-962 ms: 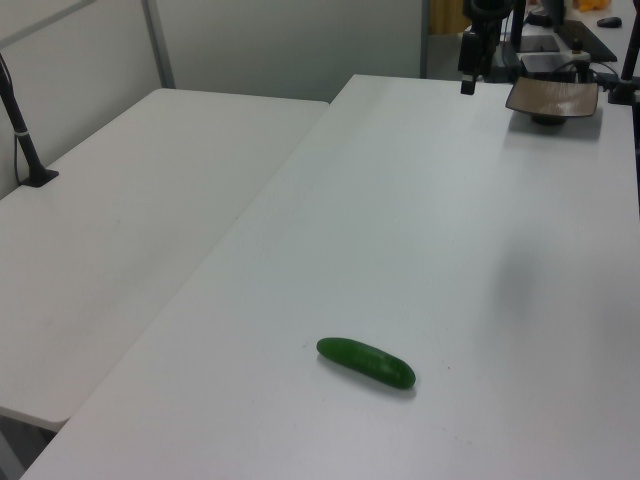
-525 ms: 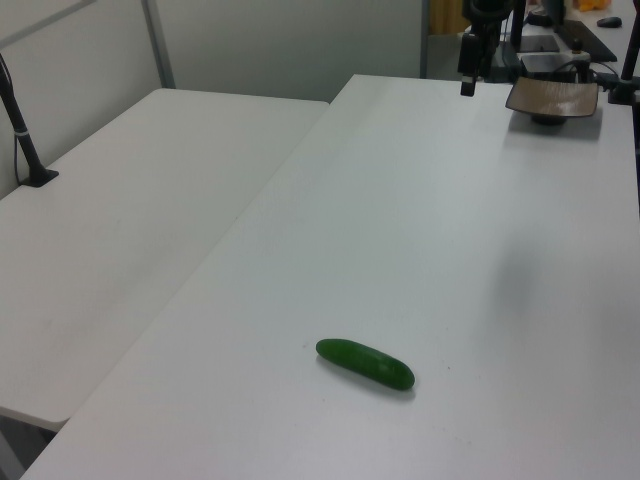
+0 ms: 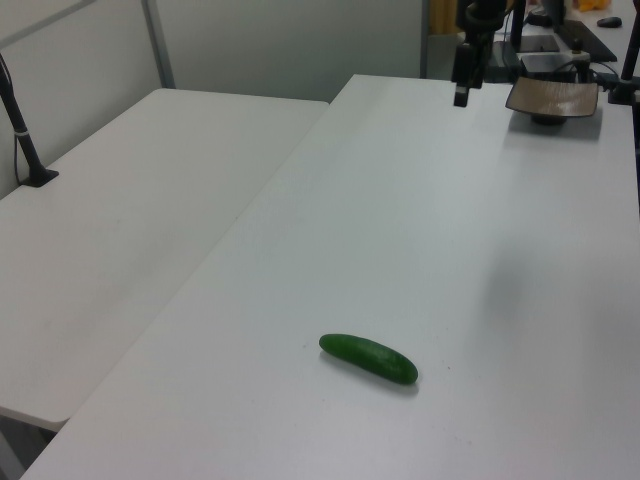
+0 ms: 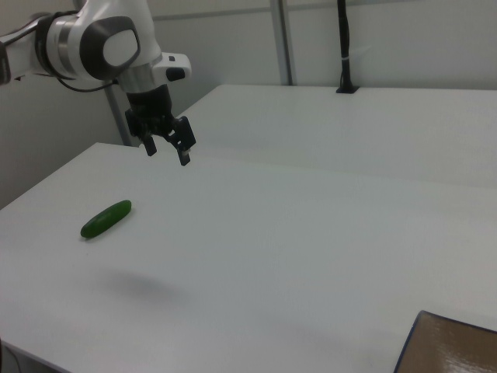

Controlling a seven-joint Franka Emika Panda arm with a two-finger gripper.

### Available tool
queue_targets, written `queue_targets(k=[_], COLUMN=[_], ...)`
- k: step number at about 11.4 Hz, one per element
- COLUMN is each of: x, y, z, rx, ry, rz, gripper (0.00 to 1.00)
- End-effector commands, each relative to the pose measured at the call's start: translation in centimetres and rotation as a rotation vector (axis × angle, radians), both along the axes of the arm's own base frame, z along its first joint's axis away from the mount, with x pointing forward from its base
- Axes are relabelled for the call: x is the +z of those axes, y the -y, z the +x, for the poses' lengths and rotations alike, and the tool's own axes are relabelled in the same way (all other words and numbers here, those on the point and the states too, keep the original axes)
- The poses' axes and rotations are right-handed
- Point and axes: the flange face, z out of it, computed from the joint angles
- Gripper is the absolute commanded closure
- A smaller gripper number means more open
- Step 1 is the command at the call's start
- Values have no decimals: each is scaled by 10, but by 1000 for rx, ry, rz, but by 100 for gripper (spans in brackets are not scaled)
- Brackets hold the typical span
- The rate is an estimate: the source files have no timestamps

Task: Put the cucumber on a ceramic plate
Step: 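Move the gripper down over the green cucumber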

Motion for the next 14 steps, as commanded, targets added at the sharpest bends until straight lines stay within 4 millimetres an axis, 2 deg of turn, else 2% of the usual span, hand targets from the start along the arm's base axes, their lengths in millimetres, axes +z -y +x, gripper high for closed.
queue_targets(k=[1, 3, 5, 7, 9, 11, 12, 14], x=[3, 6, 10, 4, -11, -42, -53, -70], y=[-27, -59, -113, -148, -186, -231, -254, -274], z=[5, -1, -13, -14, -11, -7, -12, -15], rx=[6, -20, 12, -11, -45, -69, -83, -85], ry=[70, 62, 80, 65, 64, 55, 57, 33], rz=[92, 130, 154, 173, 195, 204, 217, 222], gripper=[0, 0, 0, 0, 0, 0, 0, 0])
